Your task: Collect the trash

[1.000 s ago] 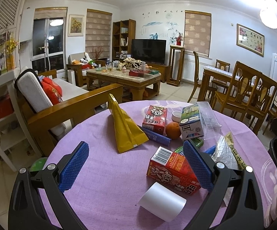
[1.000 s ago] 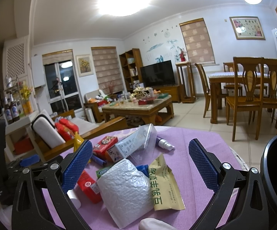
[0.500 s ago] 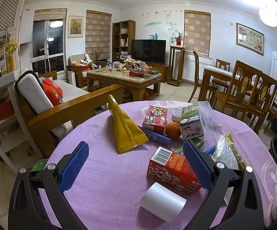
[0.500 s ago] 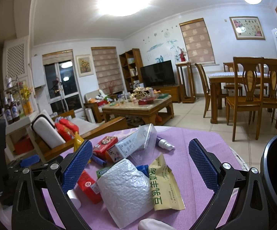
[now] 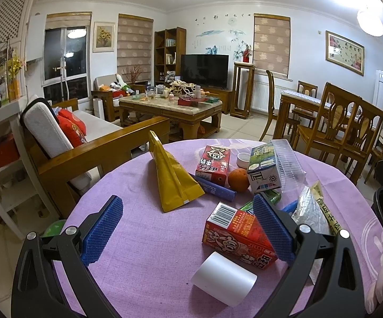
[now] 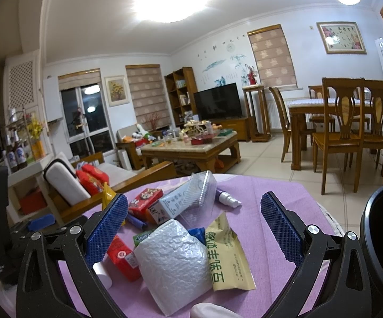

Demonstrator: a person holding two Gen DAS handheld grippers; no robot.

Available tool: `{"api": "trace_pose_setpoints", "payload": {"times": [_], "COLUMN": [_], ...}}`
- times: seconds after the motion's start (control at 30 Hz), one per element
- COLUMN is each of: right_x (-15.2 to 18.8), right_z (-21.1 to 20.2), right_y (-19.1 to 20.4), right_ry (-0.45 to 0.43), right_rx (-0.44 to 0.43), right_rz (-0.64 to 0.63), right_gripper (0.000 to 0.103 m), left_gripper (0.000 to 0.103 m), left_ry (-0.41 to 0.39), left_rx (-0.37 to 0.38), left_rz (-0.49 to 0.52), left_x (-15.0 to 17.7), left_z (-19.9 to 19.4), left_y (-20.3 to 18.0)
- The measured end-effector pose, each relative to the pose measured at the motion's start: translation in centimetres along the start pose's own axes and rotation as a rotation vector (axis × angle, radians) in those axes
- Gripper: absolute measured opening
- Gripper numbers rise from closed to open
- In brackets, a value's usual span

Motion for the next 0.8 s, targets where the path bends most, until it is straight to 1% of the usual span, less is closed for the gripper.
{"api": "trace_pose_setpoints", "payload": {"times": [0.53, 0.6, 0.67, 0.73, 0.77, 0.8], "right_x": [0.1, 0.1, 0.1, 0.3, 0.8, 1.1], "right_z": [0.0, -0.1, -0.1, 0.2, 0.5, 0.8], "right_y": [-0.2, -0.2, -0.4, -1.0, -1.9, -2.8], "right_ry": [0.000, 0.000, 0.001, 0.015, 0.024, 0.039], "right_rx": [-0.001, 0.000, -0.005, -0.022, -0.031, -0.044], "right_rz": [0.002, 0.004, 0.019, 0.067, 0.093, 0.135], "right_gripper": [0.099, 0.099, 0.099, 0.099, 0.099, 0.099], "left_gripper": [0.098, 0.098, 0.098, 0.098, 0.098, 0.098], "left_ry": [0.001, -0.005, -0.002, 0.027, 0.060, 0.092], "left_rx": [0.000, 0.007, 0.042, 0.109, 0.184, 0.239], "left_rz": [-0.003, -0.030, -0.117, -0.218, -0.289, -0.339], "left_x": [0.0, 0.0, -0.1, 0.0, 0.2, 0.4], "left_z": [0.0, -0.1, -0.1, 0.4, 0.9, 1.3], "left_y": [0.0, 0.4, 1.8, 3.3, 4.1, 4.6]}}
Point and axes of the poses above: each gripper's, at about its wrist camera, not at the fingertips, and z roughly the way its jaws point, y to its left, x to its underside, the point moved 7 cm from there along z, roughly the way its jaws point, and after that the axes turned 6 degrees about -z, right-handed, at the moved point
